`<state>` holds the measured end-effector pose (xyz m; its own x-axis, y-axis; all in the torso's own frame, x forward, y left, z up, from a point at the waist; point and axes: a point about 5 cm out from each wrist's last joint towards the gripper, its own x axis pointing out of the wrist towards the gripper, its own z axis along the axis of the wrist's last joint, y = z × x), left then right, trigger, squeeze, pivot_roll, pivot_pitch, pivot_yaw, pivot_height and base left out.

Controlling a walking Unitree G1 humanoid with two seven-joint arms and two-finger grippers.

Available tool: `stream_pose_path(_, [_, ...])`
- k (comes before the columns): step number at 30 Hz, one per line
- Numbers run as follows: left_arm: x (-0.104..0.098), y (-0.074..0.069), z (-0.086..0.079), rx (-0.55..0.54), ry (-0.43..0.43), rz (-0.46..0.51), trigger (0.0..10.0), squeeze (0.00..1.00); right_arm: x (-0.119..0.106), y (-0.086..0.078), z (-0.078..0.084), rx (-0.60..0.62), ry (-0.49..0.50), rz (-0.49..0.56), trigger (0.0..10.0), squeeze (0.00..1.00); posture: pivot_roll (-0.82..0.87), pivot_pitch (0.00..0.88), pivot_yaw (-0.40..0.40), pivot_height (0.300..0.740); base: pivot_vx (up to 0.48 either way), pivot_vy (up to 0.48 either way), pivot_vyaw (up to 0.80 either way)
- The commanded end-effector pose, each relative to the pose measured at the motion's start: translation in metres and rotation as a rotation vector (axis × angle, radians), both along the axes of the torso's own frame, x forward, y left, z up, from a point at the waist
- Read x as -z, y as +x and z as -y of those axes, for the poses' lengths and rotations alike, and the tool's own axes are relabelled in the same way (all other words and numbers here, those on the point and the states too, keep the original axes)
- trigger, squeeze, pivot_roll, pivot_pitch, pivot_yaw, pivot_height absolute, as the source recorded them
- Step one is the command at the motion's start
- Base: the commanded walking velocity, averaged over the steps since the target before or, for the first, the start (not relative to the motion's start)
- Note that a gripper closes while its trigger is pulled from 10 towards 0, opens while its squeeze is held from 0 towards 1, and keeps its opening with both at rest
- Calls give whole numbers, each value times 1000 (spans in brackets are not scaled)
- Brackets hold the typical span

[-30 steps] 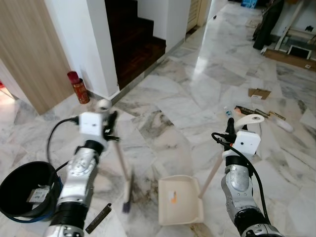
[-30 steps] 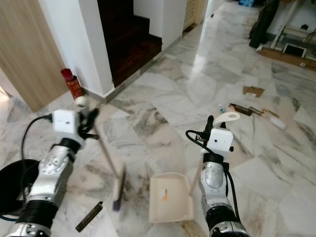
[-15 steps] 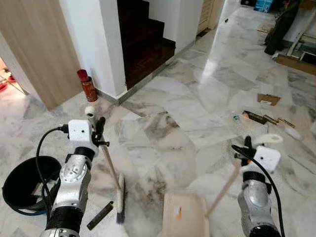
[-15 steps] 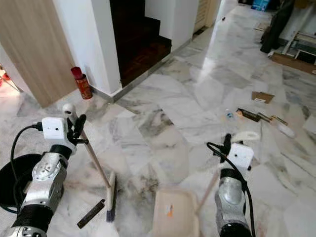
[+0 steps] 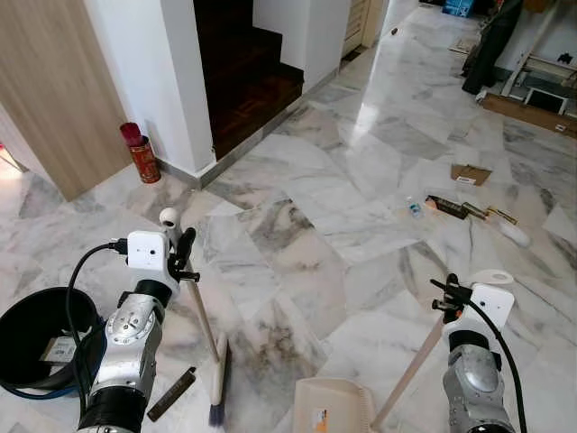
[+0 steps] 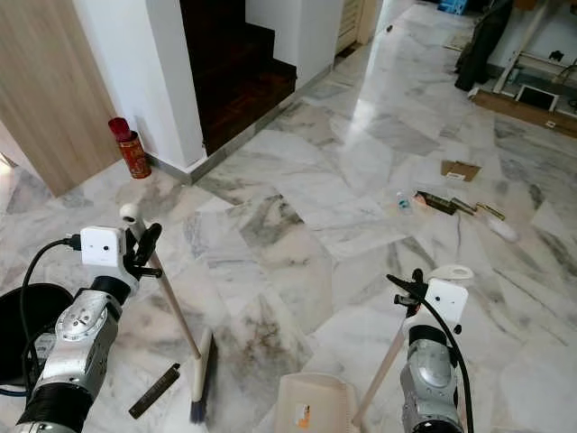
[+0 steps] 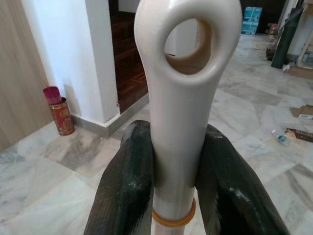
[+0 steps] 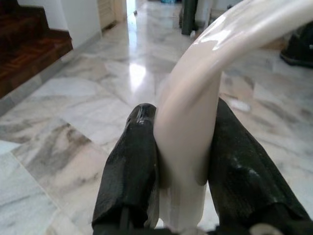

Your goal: Sweep floor

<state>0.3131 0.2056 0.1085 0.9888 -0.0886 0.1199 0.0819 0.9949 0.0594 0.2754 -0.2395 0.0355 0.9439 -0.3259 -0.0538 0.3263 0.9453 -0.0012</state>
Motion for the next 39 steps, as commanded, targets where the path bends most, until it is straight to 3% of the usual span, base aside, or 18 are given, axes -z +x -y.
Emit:
stream_pose_path(1, [0, -1, -4, -2, 8, 10, 10000, 0, -9, 1, -2, -6, -12, 75, 10000, 0, 172, 102, -74, 740, 0, 0, 0])
stream_pose_path(9, [-2, -3, -2, 17, 10, 17, 10000, 0, -23, 4, -9, -14, -34, 194, 10000, 0, 176, 109, -74, 740, 0, 0, 0])
stream_pose_path(18, [0, -6, 1, 35, 22, 20, 10000, 0, -16, 1, -20, -43, -28, 183, 10000, 0, 184, 119, -77, 740, 0, 0, 0])
stream_pose_path(39, [1, -9, 3, 30, 2, 22, 10000, 0, -20, 4, -22, -59, -10, 209, 10000, 0, 184, 141, -84, 740, 0, 0, 0])
